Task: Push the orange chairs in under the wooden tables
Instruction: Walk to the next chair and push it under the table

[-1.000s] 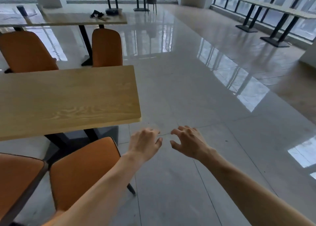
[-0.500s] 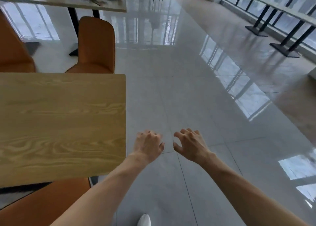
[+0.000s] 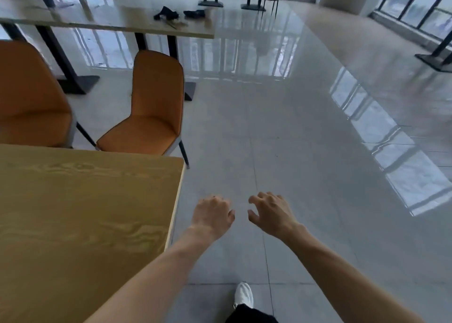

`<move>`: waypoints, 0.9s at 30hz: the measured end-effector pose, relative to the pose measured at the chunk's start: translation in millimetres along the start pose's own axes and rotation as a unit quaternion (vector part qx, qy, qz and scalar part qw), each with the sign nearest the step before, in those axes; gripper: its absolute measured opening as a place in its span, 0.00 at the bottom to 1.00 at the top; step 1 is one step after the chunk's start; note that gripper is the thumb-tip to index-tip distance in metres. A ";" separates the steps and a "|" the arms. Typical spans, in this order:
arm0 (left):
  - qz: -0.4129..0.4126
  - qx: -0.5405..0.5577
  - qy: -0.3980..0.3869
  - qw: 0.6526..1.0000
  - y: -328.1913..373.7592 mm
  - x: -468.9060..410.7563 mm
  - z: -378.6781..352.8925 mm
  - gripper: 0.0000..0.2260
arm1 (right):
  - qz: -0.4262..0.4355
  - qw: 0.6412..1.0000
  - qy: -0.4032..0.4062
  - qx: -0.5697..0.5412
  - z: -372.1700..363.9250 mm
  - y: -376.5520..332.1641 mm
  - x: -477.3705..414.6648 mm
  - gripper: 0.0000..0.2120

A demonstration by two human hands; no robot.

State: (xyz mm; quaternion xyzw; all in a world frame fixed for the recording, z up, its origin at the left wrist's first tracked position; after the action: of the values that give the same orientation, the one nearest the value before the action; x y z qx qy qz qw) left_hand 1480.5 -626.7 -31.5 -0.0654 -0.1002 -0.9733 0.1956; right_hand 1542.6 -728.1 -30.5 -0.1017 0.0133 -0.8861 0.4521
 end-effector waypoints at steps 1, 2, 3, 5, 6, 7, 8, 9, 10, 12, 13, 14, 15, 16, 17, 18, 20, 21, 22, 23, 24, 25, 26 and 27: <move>0.007 0.000 0.006 1.000 1.9 -23.1 7.2 0.15 | 0.011 1.000 0.004 0.001 6.5 11.8 -21.4 0.17; 0.016 0.002 0.011 1.000 3.1 -45.2 14.5 0.15 | 0.024 1.000 0.005 0.005 13.5 22.7 -42.2 0.17; 0.026 0.005 0.016 1.000 2.7 -67.7 21.8 0.14 | 0.037 0.999 0.006 0.010 21.3 33.6 -63.7 0.17; 0.050 0.014 0.029 0.998 -1.9 -110.2 36.5 0.14 | 0.059 0.998 0.009 0.016 38.1 54.0 -106.8 0.17; 0.060 0.019 0.032 0.997 -5.5 -128.8 43.1 0.13 | 0.069 0.997 0.008 0.017 45.9 62.5 -127.0 0.17; 0.071 0.022 0.032 0.997 -10.1 -146.4 48.3 0.13 | 0.078 0.997 0.007 0.017 52.9 69.6 -146.5 0.17; 0.083 0.026 0.033 0.996 -15.7 -164.4 53.2 0.12 | 0.089 0.996 0.008 0.019 59.2 75.6 -166.8 0.17; 0.094 0.030 0.035 0.994 -21.6 -182.2 57.3 0.12 | 0.100 0.995 0.008 0.022 64.4 80.7 -186.7 0.17; 0.105 0.034 0.037 0.993 -27.1 -200.7 61.0 0.12 | 0.109 0.994 0.005 0.023 68.6 85.6 -206.6 0.17; 0.122 0.037 0.049 0.991 -37.0 -241.1 68.0 0.12 | 0.127 0.992 0.006 0.021 76.1 96.4 -249.6 0.17; 0.128 0.037 0.052 0.990 -42.5 -261.0 70.4 0.13 | 0.135 0.991 0.006 0.020 79.1 100.7 -271.2 0.17; 0.135 0.039 0.052 0.989 -48.9 -281.2 72.8 0.14 | 0.143 0.990 0.007 0.021 82.1 104.8 -293.1 0.16; 0.141 0.040 0.052 0.988 -56.2 -301.9 74.5 0.14 | 0.150 0.988 0.007 0.023 85.1 108.8 -315.4 0.16; 0.146 0.039 0.054 0.987 -63.8 -324.0 76.8 0.14 | 0.156 0.987 0.008 0.024 88.5 113.7 -339.2 0.16; 0.151 0.039 0.058 0.986 -72.1 -346.3 79.7 0.14 | 0.162 0.986 0.011 0.025 92.6 118.9 -362.8 0.16; 0.154 0.039 0.065 0.985 -81.0 -368.9 84.1 0.14 | 0.166 0.986 0.014 0.026 97.4 124.2 -387.1 0.16; 0.164 0.047 0.076 0.982 -99.5 -416.5 94.3 0.13 | 0.171 0.985 0.016 0.026 109.4 135.8 -437.4 0.16; 0.171 0.053 0.082 0.980 -108.5 -439.5 100.9 0.12 | 0.174 0.984 0.014 0.028 115.9 140.8 -462.0 0.17; 0.177 0.058 0.093 0.978 -116.9 -461.4 109.6 0.12 | 0.178 0.983 0.015 0.031 123.1 145.3 -485.8 0.17; 0.183 0.062 0.102 0.976 -124.7 -482.6 119.1 0.12 | 0.182 0.982 0.018 0.034 131.2 148.7 -508.4 0.17; 0.188 0.069 0.114 0.973 -133.0 -503.3 128.7 0.12 | 0.186 0.982 0.019 0.034 139.2 152.1 -530.7 0.17; 0.195 0.075 0.123 0.970 -141.1 -522.7 137.1 0.12 | 0.189 0.981 0.018 0.034 146.5 155.2 -551.9 0.17; 0.201 0.079 0.130 0.968 -148.3 -540.3 144.5 0.12 | 0.194 0.980 0.016 0.035 152.2 158.1 -571.9 0.17; 0.206 0.083 0.135 0.965 -155.7 -556.2 150.4 0.11 | 0.200 0.979 0.016 0.036 157.0 160.2 -591.0 0.17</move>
State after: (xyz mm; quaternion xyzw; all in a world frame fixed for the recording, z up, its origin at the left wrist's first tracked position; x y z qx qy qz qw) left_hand 1941.3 -248.3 -4.4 0.0643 -0.1380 -0.8998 0.4088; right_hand 2038.0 -336.9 5.2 -0.0666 0.0084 -0.7792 0.6232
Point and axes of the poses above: each hand's wrist, its own x-axis away from the middle knuckle, its own z-axis out of the back of the hand, y = z × x, the point moved 8 cm from there along -x, towards the middle knuckle, and after that the axes turned 8 degrees about z, right-handed, at the moved point
